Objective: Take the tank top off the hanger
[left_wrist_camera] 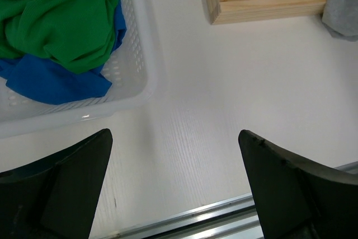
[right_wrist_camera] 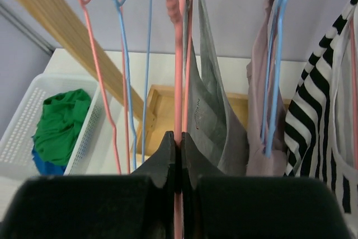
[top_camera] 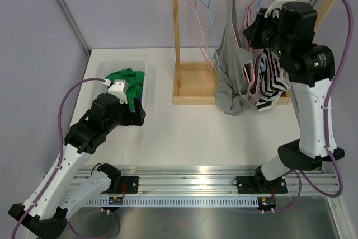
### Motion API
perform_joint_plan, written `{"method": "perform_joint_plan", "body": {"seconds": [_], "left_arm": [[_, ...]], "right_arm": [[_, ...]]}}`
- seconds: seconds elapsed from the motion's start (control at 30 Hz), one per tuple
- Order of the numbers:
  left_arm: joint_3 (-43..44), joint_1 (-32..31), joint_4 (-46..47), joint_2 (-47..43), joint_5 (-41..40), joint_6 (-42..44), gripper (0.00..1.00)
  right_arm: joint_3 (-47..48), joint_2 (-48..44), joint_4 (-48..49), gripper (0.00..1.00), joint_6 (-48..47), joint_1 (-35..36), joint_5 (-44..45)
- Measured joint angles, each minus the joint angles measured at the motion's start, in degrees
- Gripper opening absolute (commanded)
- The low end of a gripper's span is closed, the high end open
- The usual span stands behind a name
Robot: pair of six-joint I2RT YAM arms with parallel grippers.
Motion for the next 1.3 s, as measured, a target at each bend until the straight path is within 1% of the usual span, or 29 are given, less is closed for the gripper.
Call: {"method": "perform_joint_plan", "body": {"seconds": [0.1, 0.23, 0.37, 0.47, 0.57, 0.77, 0.87, 0.97, 1.0, 1.1, 1.13, 1.17, 1.2, 1.23, 1.3], "left_arm": [[3.0, -1.3, 0.3, 0.0, 0.6, -0.7, 0.99], [7.1, -4.9, 2.3, 0.9, 1.1, -2.0, 0.99], [10.8, -10.7, 6.3, 3.1, 1.0, -3.5, 0.99], [12.3, -16.1, 9.6, 5.2, -0.2, -4.2, 0.99], [12.6, -23.1, 13.7, 7.8, -3.5, -4.3, 0.99], [12.3, -33.4, 21.5, 12.9, -9.8, -3.5, 0.99], [12.0, -36.7, 25.4, 15.0, -11.5, -3.1, 0.99], [12.0, -38.4, 28.0, 17.4, -12.7, -3.0, 0.99], [12.0, -38.7, 28.5, 18.4, -13.1, -2.9, 0.94], [12.1, -39.3, 28.8, 20.8, -15.0, -2.7, 0.84], [12.1, -39.5, 28.8, 21.5, -15.6, -2.6, 0.66], [12.2, -39.6, 28.7, 22.0, -16.3, -2.9, 0.56], [12.3, -39.7, 28.4, 22.5, -17.2, -2.8, 0.49], [12.6, -39.7, 28.1, 22.8, -17.9, -2.6, 0.3], [12.9, -39.8, 27.9, 22.9, -19.1, -2.3, 0.1]], "right_arm": [[-6.4, -5.9, -0.5, 0.0, 1.1, 0.0, -3.1], [-21.5, -16.6, 0.8, 0.0, 2.9, -0.1, -7.8], [-34.4, -25.8, 0.4, 0.0, 4.2, -0.1, -11.8], [-41.6, -31.5, 0.0, 0.0, 4.5, -0.1, -15.1], [-47.0, -36.3, -0.6, 0.0, 4.6, -0.1, -19.1], [-56.0, -45.4, -1.5, 0.0, 4.5, -0.1, -29.7], [-59.3, -49.4, -1.6, 0.0, 4.4, -0.1, -36.1], [-61.0, -51.5, -1.0, 0.0, 4.5, -0.1, -41.1], [-61.4, -51.8, -0.9, 0.0, 4.6, -0.1, -42.4], [-61.9, -51.7, -0.1, 0.0, 4.8, -0.1, -45.6], [-62.0, -51.7, 0.2, 0.0, 4.9, -0.1, -46.4], [-62.1, -51.6, 0.6, 0.0, 4.9, -0.1, -47.3], [-62.1, -51.6, 0.9, 0.0, 4.9, -0.1, -47.9], [-62.1, -51.7, 1.1, 0.0, 5.0, -0.1, -48.5], [-62.1, -51.6, 1.9, 0.0, 5.0, -0.1, -49.0]]}}
